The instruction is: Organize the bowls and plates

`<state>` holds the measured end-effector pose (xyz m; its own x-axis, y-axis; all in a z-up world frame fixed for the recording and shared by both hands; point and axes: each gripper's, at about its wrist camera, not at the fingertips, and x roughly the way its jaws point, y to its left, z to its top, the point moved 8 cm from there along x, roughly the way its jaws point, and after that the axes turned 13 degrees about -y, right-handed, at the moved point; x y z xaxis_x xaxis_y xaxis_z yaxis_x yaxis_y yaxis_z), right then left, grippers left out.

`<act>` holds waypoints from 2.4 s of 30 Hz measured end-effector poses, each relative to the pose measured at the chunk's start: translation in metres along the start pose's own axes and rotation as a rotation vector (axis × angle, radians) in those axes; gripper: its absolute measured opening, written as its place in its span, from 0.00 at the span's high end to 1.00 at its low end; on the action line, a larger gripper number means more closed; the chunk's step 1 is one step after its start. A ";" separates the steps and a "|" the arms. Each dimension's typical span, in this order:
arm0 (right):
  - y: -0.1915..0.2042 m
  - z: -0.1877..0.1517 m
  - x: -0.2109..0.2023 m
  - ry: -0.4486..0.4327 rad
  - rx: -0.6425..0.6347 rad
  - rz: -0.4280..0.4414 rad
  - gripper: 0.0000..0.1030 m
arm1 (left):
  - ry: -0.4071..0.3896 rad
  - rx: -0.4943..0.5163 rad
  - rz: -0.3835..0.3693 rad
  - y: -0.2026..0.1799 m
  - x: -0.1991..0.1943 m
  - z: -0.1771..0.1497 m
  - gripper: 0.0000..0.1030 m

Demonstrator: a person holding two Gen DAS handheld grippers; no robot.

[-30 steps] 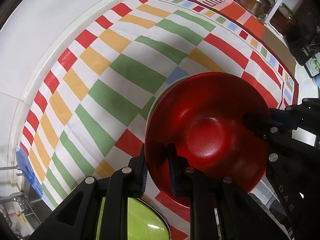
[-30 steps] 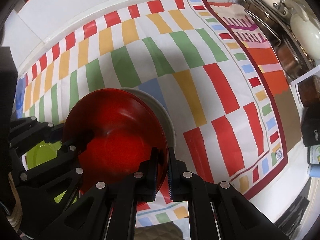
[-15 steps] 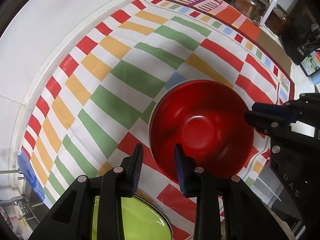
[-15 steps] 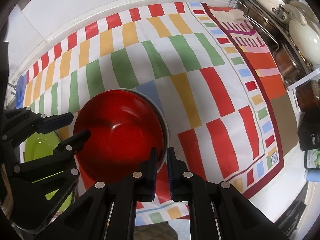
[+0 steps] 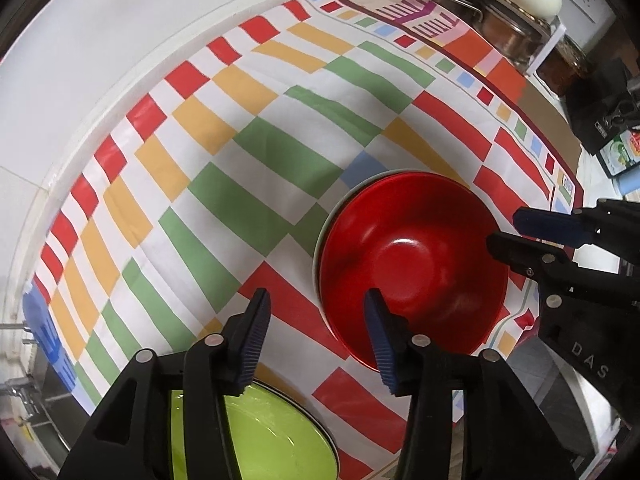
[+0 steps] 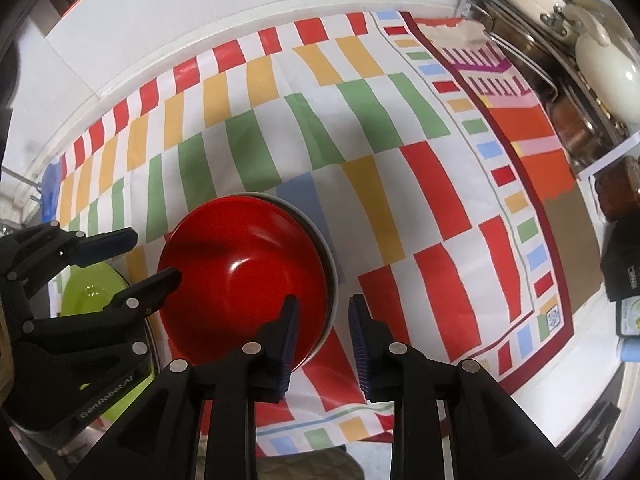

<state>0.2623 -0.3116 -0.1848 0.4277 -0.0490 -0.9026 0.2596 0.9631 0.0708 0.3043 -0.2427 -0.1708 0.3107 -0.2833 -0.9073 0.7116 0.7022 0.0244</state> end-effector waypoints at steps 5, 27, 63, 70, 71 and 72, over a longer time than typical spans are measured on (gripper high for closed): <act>-0.003 -0.007 0.007 0.012 0.029 0.034 0.74 | -0.014 -0.045 -0.055 0.000 0.001 -0.005 0.49; -0.014 -0.026 0.042 -0.033 0.258 0.129 0.74 | -0.035 -0.175 -0.129 -0.004 0.036 -0.013 0.49; 0.001 -0.035 0.048 -0.005 0.330 0.159 0.69 | -0.016 -0.353 -0.145 0.007 0.034 -0.032 0.68; 0.024 -0.027 0.029 -0.040 0.278 0.180 0.69 | -0.056 -0.382 -0.117 0.030 0.009 -0.039 0.68; 0.028 -0.027 0.027 -0.044 0.268 0.184 0.69 | -0.060 -0.391 -0.111 0.034 0.006 -0.042 0.68; 0.032 -0.026 0.025 -0.047 0.256 0.188 0.69 | -0.066 -0.400 -0.106 0.038 0.003 -0.044 0.68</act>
<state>0.2589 -0.2750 -0.2159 0.5265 0.1061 -0.8435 0.3788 0.8589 0.3445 0.3048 -0.1879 -0.1911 0.2975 -0.3997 -0.8670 0.4453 0.8614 -0.2443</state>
